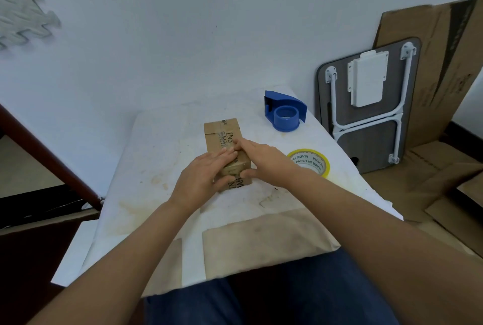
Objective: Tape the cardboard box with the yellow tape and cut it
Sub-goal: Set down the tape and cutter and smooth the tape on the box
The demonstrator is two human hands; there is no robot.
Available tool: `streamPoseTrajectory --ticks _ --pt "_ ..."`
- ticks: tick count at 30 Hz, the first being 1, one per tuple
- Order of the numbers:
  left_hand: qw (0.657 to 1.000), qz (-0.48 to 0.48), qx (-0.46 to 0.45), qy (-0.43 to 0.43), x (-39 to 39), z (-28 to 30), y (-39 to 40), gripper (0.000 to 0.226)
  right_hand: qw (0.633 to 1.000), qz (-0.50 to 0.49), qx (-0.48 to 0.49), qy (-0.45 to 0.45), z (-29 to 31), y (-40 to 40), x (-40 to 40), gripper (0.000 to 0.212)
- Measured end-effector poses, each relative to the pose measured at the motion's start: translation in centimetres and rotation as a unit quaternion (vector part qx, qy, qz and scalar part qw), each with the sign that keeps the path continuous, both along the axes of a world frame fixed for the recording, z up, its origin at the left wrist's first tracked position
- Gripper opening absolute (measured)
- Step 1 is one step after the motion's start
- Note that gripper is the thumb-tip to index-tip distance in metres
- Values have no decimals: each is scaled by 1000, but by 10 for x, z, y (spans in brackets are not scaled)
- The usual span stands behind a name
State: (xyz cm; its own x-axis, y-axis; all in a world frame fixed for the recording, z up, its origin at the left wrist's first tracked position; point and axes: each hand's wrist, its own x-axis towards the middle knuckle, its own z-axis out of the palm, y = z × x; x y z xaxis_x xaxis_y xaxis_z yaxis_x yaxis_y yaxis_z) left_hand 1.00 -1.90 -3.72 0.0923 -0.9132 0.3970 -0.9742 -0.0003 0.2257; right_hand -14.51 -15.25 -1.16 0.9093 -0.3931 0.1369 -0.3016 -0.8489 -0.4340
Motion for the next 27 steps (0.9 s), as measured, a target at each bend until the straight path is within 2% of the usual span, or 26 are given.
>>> streamPoseTrajectory --ticks 4,10,14,17,21,24,27 --pt "1000 12 2 15 -4 1 1 58 1000 26 5 6 0 -1 -1 68" --pt "999 28 2 25 -7 2 1 58 1000 -3 -15 7 -4 -1 13 61" --pt "999 21 11 27 -8 5 4 58 997 26 74 12 7 -6 7 59" --pt "999 24 12 22 -10 5 7 55 992 25 123 -17 9 -13 1 45" --pt "997 74 3 21 -5 12 6 53 984 -75 133 -96 2 -23 -4 28" --pt "992 113 1 47 10 20 -3 52 958 -164 156 -178 4 -32 -13 26" --pt "988 149 6 49 24 29 -18 52 938 -246 162 -184 8 -45 -26 23"
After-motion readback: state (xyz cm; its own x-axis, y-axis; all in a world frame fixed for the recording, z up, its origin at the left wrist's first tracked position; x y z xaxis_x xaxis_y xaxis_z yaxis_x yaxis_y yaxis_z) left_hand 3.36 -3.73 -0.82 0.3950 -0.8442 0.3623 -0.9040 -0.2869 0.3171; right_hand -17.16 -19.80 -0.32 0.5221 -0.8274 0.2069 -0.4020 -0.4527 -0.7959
